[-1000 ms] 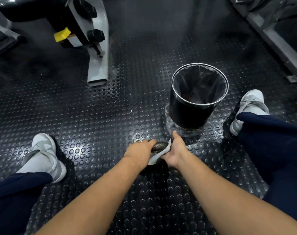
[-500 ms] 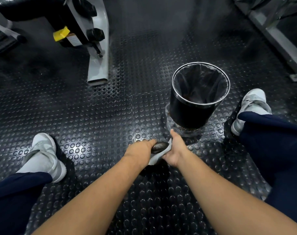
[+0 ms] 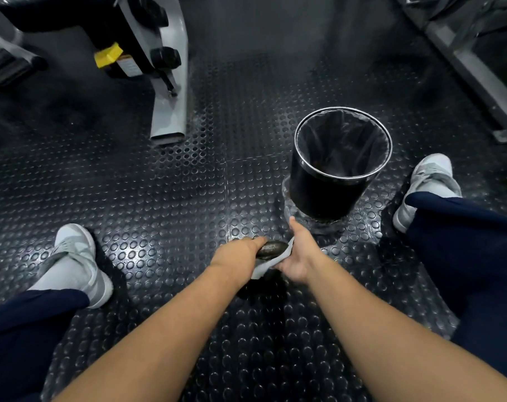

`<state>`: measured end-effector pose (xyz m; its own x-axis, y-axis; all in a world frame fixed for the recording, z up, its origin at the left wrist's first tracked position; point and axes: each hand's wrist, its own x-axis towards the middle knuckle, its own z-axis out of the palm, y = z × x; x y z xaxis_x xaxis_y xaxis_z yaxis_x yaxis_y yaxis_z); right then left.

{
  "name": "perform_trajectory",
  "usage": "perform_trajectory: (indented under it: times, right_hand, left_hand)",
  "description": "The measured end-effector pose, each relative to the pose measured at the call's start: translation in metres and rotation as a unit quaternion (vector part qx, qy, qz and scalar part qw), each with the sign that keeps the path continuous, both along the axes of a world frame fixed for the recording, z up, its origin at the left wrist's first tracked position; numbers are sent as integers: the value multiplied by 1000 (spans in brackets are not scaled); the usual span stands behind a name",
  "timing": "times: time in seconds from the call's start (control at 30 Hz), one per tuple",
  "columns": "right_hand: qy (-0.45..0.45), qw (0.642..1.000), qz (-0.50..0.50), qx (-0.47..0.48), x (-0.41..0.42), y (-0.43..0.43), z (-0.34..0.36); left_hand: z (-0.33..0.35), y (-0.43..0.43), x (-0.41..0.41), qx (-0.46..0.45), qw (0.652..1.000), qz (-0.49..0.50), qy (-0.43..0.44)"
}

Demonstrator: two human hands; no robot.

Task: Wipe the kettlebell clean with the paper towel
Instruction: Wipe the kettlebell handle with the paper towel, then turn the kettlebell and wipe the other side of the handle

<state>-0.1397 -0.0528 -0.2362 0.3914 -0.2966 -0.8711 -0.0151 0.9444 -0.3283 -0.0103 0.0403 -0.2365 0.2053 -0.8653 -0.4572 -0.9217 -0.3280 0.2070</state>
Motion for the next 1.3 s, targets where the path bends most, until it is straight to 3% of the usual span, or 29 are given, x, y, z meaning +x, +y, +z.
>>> perform_trajectory:
  times: [0.17, 0.43, 0.63, 0.7, 0.77, 0.83, 0.9, 0.93, 1.0, 1.03, 1.07, 1.17, 1.23, 1.3]
  right_hand:
    - [-8, 998, 67, -16, -5, -26, 9]
    - [45, 994, 76, -70, -4, 5, -33]
    - [161, 966, 133, -154, -29, -20, -30]
    - [183, 945, 185, -200, -41, -35, -25]
    - [149, 934, 263, -188, -50, -48, -11]
    - [76, 934, 322, -136, -54, -55, 8]
    - [-5, 933, 348, -96, -52, -56, 24]
    - [-36, 931, 353, -90, -50, -54, 27]
    - [-63, 927, 361, -86, -43, -46, 22]
    - [-57, 922, 374, -88, -40, -41, 17]
    - [-31, 913, 392, -107, -37, -36, 10]
    - [85, 863, 430, -250, -30, -27, -2]
    - [149, 848, 388, -329, -27, -32, -8]
    - [195, 820, 360, -400, -28, -37, -8]
  left_hand:
    - [0, 0, 0, 1, 1000, 0, -8]
    - [-4, 7, 3, -2, 999, -29, -19]
    - [10, 6, 9, 11, 998, -15, 59]
    - [21, 7, 9, -32, 996, 5, 88]
    - [32, 16, 2, -117, 985, 68, 109]
    - [36, 29, -13, -170, 951, 184, 183]
    - [34, 42, -32, -147, 878, 317, 329]
    - [32, 48, -42, -117, 814, 374, 428]
    - [27, 58, -58, -64, 653, 419, 628]
    - [23, 62, -62, -47, 596, 438, 672]
    - [20, 64, -64, -41, 570, 461, 679]
    - [-1, 68, -63, -76, 602, 533, 590]
    - [-11, 68, -63, -86, 621, 577, 523]
    - [-20, 68, -62, -89, 618, 620, 475]
